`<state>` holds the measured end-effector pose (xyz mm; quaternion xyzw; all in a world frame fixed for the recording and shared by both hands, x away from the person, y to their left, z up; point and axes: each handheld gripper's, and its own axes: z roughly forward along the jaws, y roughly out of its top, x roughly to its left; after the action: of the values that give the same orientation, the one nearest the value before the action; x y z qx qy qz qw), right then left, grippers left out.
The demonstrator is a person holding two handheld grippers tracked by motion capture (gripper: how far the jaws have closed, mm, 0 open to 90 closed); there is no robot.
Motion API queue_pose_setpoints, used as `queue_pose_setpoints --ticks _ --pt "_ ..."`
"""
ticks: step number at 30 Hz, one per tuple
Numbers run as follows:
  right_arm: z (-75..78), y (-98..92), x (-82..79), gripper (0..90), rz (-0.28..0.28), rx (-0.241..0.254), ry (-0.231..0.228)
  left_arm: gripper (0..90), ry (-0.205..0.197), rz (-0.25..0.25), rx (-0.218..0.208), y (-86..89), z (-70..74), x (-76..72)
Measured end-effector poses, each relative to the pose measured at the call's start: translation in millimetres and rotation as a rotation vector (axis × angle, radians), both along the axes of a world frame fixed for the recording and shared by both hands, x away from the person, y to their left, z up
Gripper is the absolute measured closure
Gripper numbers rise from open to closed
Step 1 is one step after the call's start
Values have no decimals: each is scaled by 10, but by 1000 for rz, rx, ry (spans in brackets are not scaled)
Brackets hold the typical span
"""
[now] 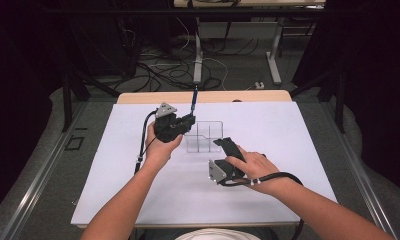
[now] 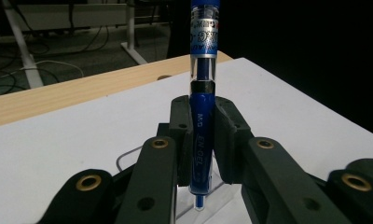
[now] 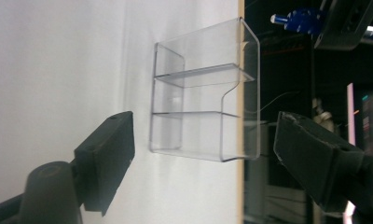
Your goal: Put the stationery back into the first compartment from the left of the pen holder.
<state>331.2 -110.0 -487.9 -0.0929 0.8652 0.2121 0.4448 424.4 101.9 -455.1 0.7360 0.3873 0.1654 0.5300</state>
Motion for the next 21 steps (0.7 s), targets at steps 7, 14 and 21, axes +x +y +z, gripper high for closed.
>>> queue_pose_setpoints --ticks 7,14,21 --pt "-32 -49 2 166 -76 66 85 788 -3 19 6 -31 -119 62" --pt "-61 -86 1 160 -82 70 95 788 5 34 32 -89 -225 138" --pt "-114 -98 -36 160 -87 77 111 787 -10 48 39 -95 -302 162"
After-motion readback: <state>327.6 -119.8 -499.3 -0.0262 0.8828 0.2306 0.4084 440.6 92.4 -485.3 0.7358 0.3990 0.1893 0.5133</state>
